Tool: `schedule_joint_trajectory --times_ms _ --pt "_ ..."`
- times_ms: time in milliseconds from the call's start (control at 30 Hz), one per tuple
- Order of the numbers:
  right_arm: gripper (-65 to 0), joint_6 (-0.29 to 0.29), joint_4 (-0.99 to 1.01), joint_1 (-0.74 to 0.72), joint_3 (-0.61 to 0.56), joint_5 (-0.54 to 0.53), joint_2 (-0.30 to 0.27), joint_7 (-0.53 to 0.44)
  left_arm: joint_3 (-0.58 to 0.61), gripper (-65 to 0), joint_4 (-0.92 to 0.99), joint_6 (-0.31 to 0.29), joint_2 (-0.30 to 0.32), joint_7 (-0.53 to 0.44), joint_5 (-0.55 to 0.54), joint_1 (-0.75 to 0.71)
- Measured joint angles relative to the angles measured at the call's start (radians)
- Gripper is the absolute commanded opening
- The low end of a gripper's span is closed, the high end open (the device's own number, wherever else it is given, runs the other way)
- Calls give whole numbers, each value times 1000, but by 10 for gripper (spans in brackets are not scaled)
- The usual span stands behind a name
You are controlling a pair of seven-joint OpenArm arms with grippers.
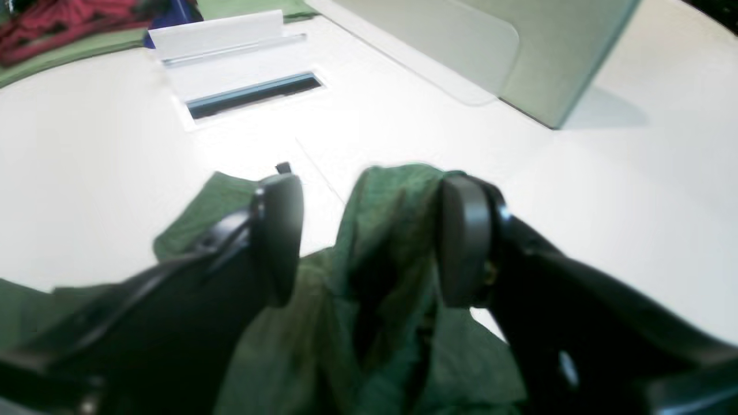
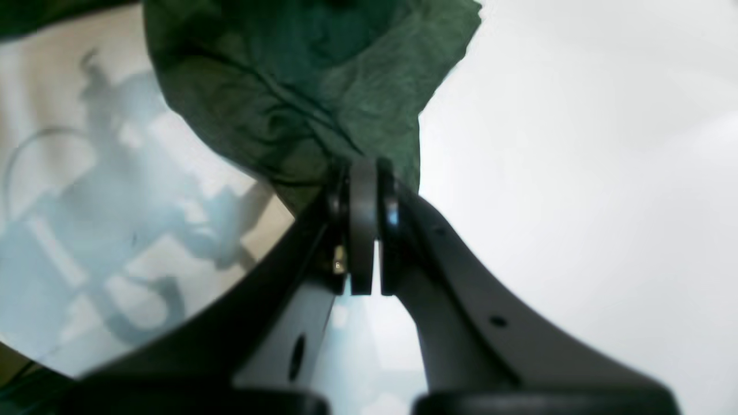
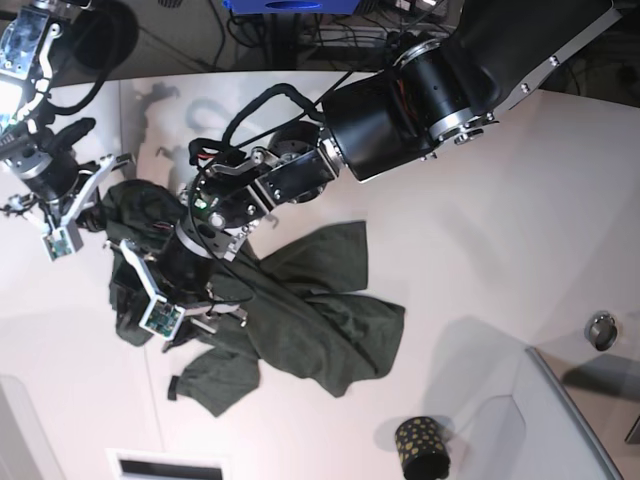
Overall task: Layout the t-shirt on the table in an organized manner, then fold the t-shirt properly
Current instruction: 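Lift the shirt with both grippers and swing it across the table, then lower the shirt onto the table and release both grippers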
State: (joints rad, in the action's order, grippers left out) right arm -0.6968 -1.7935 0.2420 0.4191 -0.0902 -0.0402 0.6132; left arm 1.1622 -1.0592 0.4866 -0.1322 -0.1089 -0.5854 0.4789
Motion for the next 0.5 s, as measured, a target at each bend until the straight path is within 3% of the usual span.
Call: schedule_joint_trajectory --times_ms 67,167,233,400,500 --pt "-644 -2 0 3 0 -1 2 0 0 -255 -19 0 -3 -2 2 6" --pt "-644 1 0 3 0 -1 2 2 -1 -253 -45 -114 -6 -8 1 13" --pt "-644 7 0 17 0 -1 2 0 28 -252 -69 -139 -2 -7 1 13" --pt "-644 8 0 53 4 -4 1 5 109 -253 -115 -150 0 -4 5 15" --pt "-641 8 0 56 4 -11 2 -7 85 -258 -111 -156 -1 3 5 9"
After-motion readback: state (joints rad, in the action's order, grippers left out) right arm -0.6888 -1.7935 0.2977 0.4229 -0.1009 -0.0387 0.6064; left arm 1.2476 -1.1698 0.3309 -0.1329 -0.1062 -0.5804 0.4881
